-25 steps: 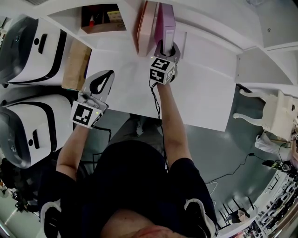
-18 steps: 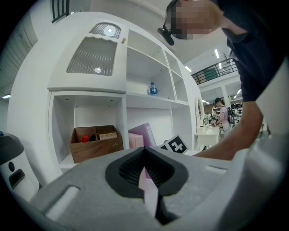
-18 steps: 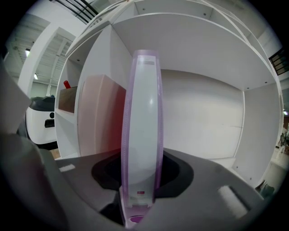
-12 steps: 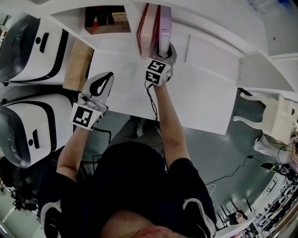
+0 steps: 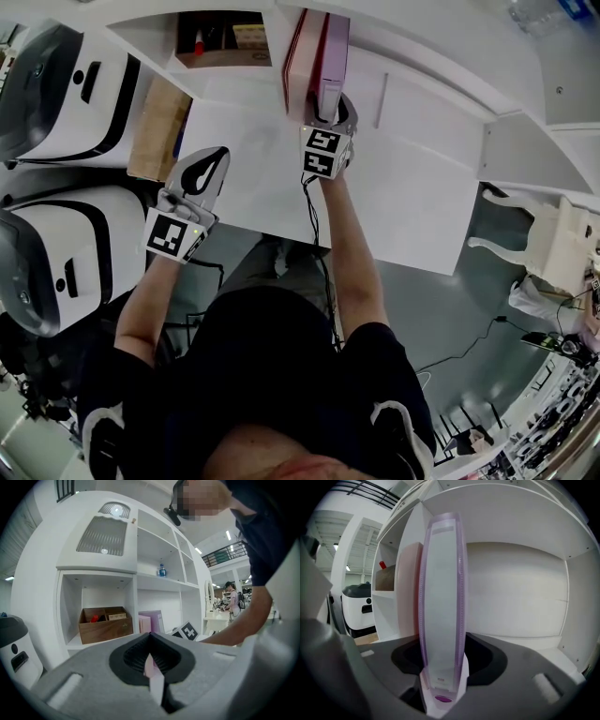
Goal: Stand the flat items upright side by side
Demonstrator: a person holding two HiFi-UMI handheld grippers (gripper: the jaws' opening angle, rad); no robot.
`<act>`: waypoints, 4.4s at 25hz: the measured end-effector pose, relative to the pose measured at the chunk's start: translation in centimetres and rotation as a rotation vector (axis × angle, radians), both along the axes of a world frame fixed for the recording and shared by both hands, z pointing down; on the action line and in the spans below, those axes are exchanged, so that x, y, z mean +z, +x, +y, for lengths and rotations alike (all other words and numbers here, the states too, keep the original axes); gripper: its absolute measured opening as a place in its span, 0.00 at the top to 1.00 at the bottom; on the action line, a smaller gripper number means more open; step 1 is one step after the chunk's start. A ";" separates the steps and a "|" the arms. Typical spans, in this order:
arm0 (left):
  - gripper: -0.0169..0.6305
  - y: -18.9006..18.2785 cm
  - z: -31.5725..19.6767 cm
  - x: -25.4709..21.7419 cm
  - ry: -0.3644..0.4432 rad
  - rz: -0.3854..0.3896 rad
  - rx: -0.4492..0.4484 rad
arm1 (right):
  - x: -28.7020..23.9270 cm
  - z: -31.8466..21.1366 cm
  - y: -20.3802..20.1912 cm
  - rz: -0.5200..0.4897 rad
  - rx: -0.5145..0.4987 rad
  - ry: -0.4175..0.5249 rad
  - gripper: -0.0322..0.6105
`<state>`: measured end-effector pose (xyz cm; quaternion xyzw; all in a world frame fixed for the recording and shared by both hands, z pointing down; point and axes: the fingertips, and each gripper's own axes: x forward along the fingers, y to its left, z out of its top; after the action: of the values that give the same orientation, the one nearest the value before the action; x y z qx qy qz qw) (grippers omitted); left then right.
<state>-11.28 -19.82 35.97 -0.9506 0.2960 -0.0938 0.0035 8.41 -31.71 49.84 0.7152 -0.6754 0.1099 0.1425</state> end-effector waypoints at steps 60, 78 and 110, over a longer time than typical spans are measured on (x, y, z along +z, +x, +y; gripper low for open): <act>0.97 -1.2 0.2 1.0 -0.021 0.003 0.009 | 2.5 -0.9 -2.1 -0.049 -0.725 -0.235 0.34; 0.97 -1.0 0.1 0.7 -0.013 0.003 0.009 | 2.2 0.2 -1.4 0.003 -0.679 -0.226 0.36; 0.97 -0.6 1.2 -1.8 0.033 0.039 -0.041 | -10.7 11.2 -1.6 -0.011 -0.435 0.137 0.79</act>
<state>-11.91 -18.62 34.13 -0.9457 0.3171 -0.0702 0.0115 6.79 -20.55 39.14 0.5600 -0.8204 0.0344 0.1101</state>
